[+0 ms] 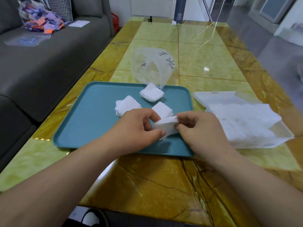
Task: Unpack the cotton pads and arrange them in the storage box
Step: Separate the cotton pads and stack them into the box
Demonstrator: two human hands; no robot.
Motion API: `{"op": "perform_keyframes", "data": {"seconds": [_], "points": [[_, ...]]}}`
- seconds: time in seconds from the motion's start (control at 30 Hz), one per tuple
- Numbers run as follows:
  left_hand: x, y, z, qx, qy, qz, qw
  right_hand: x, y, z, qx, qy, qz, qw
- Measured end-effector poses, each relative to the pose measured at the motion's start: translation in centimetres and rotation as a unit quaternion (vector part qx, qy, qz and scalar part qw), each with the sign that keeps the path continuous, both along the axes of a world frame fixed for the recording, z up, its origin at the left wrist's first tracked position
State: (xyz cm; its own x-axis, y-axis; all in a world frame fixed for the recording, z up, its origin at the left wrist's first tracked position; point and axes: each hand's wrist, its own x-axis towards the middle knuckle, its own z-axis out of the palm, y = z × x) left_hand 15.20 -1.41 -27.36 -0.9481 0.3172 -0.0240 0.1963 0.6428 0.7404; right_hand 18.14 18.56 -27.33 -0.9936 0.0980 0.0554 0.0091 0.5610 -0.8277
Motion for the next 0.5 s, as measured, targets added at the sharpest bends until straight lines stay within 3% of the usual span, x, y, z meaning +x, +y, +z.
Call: {"op": "perform_keyframes", "data": {"seconds": [0.33, 0.5], "points": [[-0.4, 1.1, 0.0, -0.023, 0.047, -0.016, 0.999, 0.2, -0.3, -0.4, 0.08, 0.01, 0.045, 0.996], [-1.2, 1.9, 0.4, -0.077, 0.106, -0.001, 0.991, 0.2, 0.3, -0.1, 0.048, 0.007, 0.011, 0.999]]}}
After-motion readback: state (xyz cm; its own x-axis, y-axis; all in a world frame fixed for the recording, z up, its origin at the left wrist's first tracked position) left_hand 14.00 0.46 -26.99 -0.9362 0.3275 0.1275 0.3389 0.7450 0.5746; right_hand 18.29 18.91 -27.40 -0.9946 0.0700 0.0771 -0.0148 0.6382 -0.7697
